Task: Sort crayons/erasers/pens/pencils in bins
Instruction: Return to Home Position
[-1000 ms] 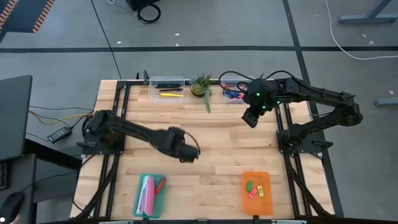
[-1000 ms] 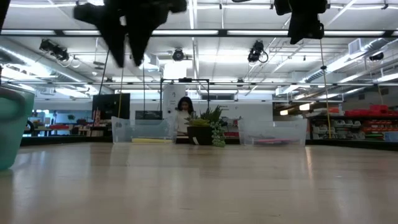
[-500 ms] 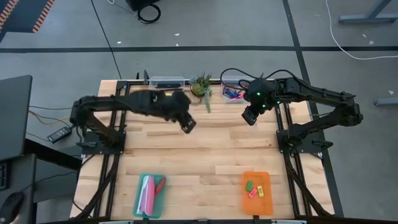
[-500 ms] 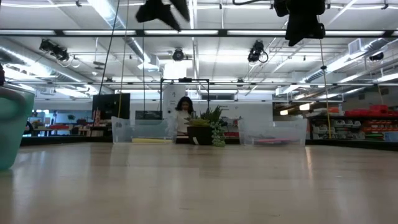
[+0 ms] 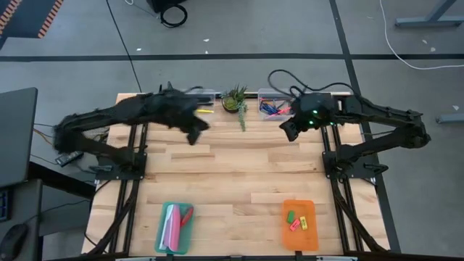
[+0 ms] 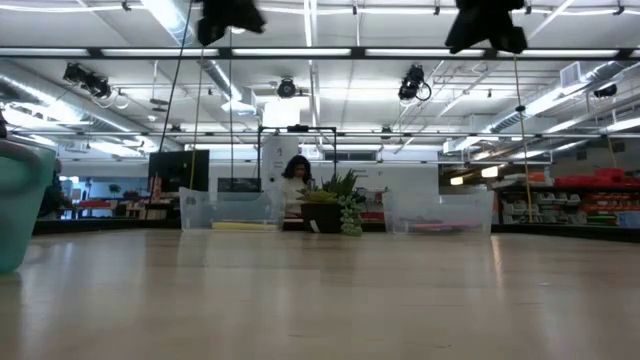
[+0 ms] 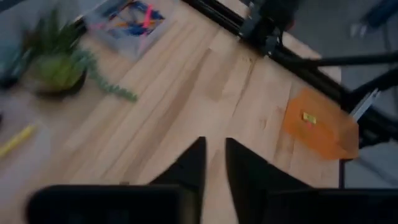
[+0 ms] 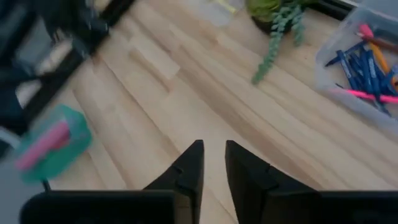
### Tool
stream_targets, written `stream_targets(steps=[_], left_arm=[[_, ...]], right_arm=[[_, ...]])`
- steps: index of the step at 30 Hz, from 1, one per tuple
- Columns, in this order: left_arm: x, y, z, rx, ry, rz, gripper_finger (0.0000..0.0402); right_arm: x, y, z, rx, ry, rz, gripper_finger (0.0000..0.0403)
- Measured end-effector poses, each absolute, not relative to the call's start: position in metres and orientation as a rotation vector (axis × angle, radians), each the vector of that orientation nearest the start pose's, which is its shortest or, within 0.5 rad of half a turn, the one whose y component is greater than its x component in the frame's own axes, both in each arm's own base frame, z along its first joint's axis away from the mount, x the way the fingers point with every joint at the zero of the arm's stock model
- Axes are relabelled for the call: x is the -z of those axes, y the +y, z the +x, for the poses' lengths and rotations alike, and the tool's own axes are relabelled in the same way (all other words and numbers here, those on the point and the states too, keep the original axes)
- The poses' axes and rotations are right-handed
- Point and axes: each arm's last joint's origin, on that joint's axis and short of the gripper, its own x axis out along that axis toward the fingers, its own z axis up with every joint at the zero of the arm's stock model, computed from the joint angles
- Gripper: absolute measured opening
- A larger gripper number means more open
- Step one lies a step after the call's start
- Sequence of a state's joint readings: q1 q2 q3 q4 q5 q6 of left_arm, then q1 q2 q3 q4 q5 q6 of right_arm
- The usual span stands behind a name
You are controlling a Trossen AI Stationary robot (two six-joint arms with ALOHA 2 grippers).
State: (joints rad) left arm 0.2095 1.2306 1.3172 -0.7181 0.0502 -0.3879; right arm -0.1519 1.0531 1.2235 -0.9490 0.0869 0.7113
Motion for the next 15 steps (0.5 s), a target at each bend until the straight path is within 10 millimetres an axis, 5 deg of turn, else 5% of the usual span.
stream_targets(steps=[4, 10, 15], left_arm=[[-0.348, 0.045, 0.193, -0.239, 0.427, -0.608, 0.0010], [-0.327, 0.035, 0.148, -0.112, 0.182, -0.734, 0.0006], [-0.316, 0.028, 0.116, -0.112, 0.079, -0.776, 0.0007]], right_arm=[[-0.339, -0.023, 0.162, 0.517, 0.492, 0.843, 0.0035], [-0.285, -0.019, 0.143, 0.395, 0.149, 1.023, 0.0006], [-0.258, -0.018, 0.127, 0.354, 0.039, 1.111, 0.0005]])
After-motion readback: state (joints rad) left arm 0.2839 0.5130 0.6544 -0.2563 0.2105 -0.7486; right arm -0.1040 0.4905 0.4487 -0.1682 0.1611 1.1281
